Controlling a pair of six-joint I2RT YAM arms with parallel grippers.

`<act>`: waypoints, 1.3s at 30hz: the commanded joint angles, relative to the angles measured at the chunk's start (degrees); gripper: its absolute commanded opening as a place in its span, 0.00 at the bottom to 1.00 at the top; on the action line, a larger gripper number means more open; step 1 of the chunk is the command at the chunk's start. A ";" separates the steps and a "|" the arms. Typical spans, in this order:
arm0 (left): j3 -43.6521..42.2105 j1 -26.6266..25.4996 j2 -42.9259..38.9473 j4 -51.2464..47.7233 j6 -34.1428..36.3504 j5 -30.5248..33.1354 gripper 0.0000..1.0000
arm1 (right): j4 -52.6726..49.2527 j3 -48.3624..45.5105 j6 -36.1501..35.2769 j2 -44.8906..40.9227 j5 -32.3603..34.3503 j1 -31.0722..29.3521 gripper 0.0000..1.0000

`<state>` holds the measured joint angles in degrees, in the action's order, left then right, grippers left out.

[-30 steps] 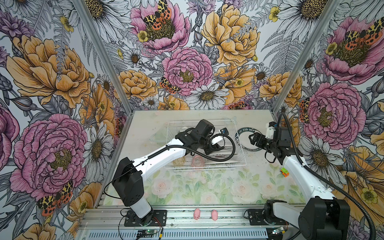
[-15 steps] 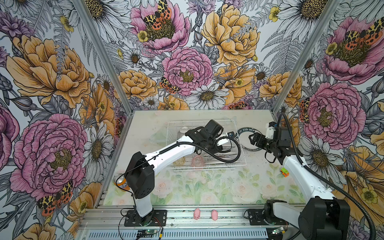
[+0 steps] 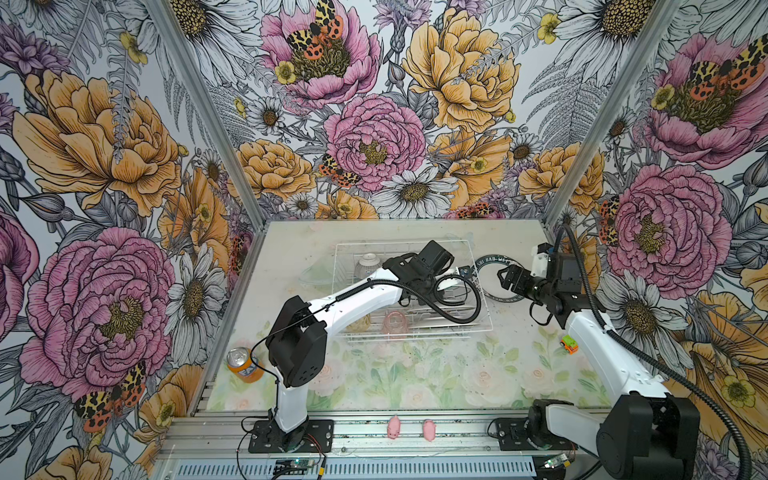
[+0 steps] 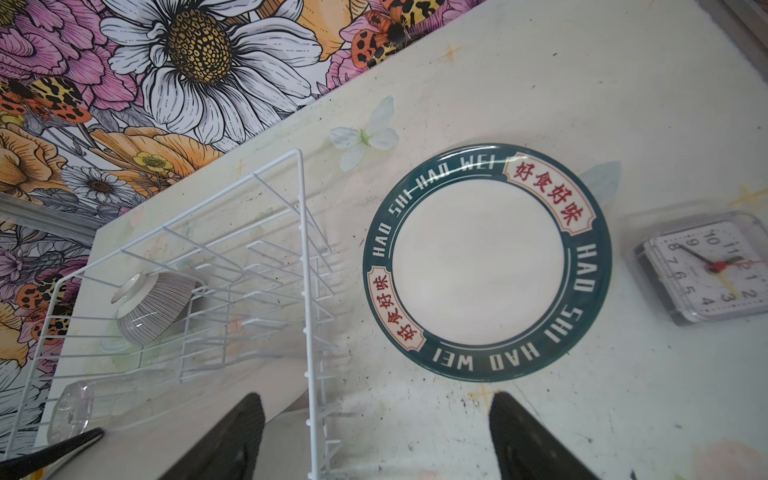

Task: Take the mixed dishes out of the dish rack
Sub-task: 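Grasp the next white plate in the rack with left gripper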

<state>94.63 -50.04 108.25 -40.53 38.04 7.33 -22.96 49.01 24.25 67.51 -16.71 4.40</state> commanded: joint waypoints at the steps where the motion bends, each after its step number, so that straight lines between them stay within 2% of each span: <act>1: 0.74 -0.09 1.27 1.62 1.22 3.33 0.21 | 0.37 1.98 -1.26 0.72 0.54 -0.40 0.87; 3: 0.43 0.03 1.28 2.78 1.29 4.24 0.15 | 0.33 1.90 -1.28 1.01 0.46 -0.43 0.87; 21: -6.24 0.11 -2.22 17.80 1.95 15.99 0.05 | 0.72 1.92 -1.27 2.01 0.67 -0.57 0.87; 30: -8.72 0.38 -9.62 22.35 -0.84 17.72 0.06 | 0.65 1.86 -1.18 1.47 0.63 -0.73 0.86; 39: -8.72 1.02 -15.85 21.50 -4.70 15.64 0.06 | 0.72 2.01 -1.10 0.83 0.05 -1.00 0.86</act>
<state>85.06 -50.15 95.24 -22.90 36.45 21.58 -22.96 49.06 23.90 69.17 -16.73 3.92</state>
